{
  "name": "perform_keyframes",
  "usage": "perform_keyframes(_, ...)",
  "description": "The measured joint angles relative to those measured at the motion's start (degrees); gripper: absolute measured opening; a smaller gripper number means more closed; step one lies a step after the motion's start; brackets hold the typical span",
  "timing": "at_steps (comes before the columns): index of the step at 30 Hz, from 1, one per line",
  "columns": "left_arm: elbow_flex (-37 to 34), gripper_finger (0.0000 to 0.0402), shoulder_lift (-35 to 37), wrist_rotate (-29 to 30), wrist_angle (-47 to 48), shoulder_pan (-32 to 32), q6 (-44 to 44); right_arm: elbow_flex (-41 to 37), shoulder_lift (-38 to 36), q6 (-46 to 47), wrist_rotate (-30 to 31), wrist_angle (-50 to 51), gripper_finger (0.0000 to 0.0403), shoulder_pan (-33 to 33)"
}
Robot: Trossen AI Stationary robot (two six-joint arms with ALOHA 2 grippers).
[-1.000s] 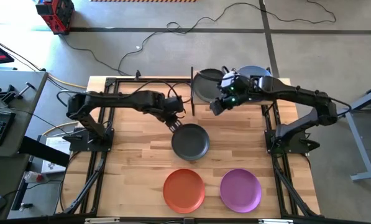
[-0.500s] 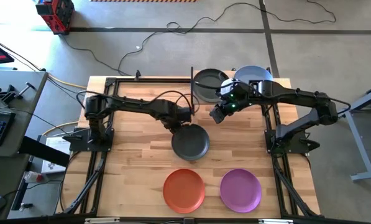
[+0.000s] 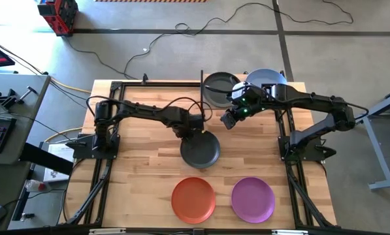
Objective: Place and stack plates onto a shelf
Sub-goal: Stack the black plate on top of the black plate on the shelf
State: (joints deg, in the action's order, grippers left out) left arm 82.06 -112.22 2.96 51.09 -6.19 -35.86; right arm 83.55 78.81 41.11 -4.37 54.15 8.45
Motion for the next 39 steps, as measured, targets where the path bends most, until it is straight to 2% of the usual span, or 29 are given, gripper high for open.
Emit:
perform_keyframes(10, 0.0, 0.0101, -3.42, -1.65, -0.46, -0.92, 3.08, 0.0, 0.0, 0.43, 0.1, -0.04, 0.008, 0.0)
perform_keyframes(21, 0.0, 0.0099, -3.5, -1.11, -1.93, -1.64, 6.4, 0.0, 0.0, 0.45, 2.19, -0.2, 0.008, 0.02)
perform_keyframes(25, 0.0, 0.0076, -3.5, -1.03, -1.81, -1.71, 9.23, 0.0, 0.0, 1.93, 2.19, -0.29, 0.008, 0.02)
perform_keyframes(32, 0.0, 0.0008, -3.5, -1.21, -2.47, -1.72, 13.45, 0.0, 0.0, 2.55, 2.39, -0.42, 0.008, 0.02)
perform_keyframes(39, 0.0, 0.0003, -3.38, -1.23, -2.54, -1.71, 17.93, 0.0, 0.0, 2.59, 2.39, -0.42, 0.008, 0.02)
